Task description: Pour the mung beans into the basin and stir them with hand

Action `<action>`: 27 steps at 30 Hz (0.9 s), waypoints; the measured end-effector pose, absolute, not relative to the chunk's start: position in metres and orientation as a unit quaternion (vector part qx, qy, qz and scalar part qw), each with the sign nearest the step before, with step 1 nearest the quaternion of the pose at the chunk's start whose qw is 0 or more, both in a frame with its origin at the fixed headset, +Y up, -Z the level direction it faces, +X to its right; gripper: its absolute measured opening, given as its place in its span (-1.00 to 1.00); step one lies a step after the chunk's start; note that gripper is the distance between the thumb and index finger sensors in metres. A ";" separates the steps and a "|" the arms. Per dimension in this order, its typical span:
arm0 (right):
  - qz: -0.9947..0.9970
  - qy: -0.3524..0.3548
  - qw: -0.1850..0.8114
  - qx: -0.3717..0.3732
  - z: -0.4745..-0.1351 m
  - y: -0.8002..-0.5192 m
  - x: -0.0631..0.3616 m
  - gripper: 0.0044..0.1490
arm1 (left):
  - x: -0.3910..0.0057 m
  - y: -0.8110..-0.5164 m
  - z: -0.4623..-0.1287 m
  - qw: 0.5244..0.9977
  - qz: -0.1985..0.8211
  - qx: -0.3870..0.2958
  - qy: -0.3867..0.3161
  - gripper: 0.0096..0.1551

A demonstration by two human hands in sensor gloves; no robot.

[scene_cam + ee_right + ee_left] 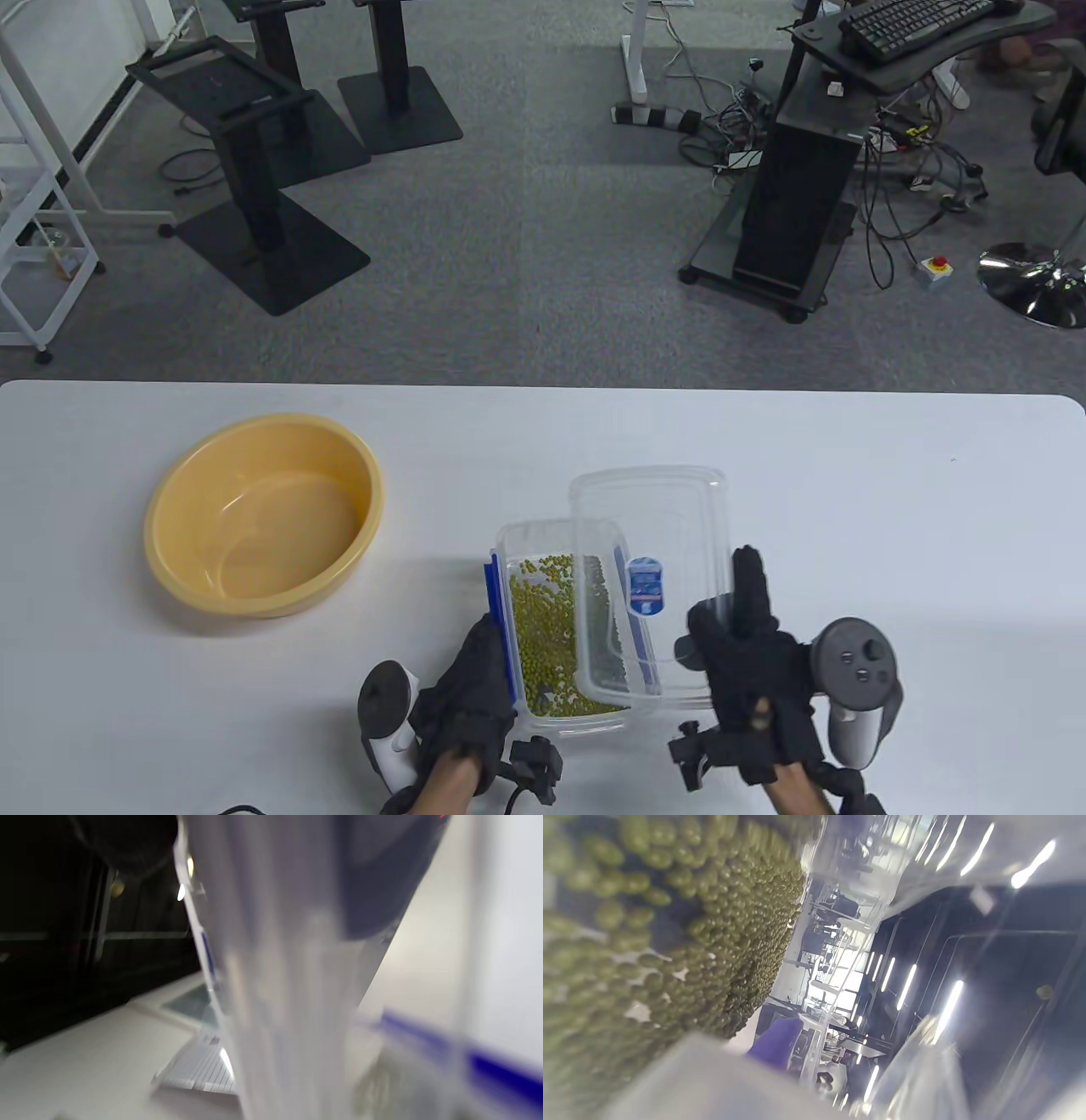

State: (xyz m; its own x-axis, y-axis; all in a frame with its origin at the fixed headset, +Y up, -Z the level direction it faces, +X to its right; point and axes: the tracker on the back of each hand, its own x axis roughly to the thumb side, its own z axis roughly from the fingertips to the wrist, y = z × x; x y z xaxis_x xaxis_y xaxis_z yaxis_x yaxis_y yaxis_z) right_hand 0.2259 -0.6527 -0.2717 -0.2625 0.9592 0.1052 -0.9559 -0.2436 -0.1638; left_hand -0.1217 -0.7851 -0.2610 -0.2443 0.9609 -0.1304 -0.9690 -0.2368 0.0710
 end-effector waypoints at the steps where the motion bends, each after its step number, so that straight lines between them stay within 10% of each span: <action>1: 0.805 -0.111 0.582 -0.035 -0.280 -0.653 0.246 0.05 | -0.124 -0.785 -0.261 0.610 0.789 -0.025 0.071 -0.25; 8: 0.892 0.060 0.411 -0.179 -0.336 -0.722 0.358 0.02 | -0.129 -0.780 -0.261 0.596 0.800 -0.020 0.070 -0.25; 14: 0.895 0.064 0.308 -0.315 -0.333 -0.750 0.433 0.01 | -0.130 -0.782 -0.263 0.600 0.797 -0.022 0.065 -0.25; 17: 0.925 0.070 0.102 -0.361 -0.330 -0.753 0.453 -0.01 | -0.129 -0.782 -0.263 0.602 0.795 -0.025 0.064 -0.25; 27: 0.908 0.072 0.029 -0.412 -0.334 -0.752 0.458 -0.01 | -0.129 -0.783 -0.262 0.600 0.796 -0.032 0.068 -0.25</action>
State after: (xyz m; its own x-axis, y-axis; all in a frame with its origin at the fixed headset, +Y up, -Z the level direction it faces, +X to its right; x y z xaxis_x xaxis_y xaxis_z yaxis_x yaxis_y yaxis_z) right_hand 0.4577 -0.7517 -0.3344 -0.6591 -0.0073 -0.7520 -0.1117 -0.9879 0.1074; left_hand -0.1289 -0.7831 -0.2623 -0.2773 0.9516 -0.1324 -0.9603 -0.2700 0.0709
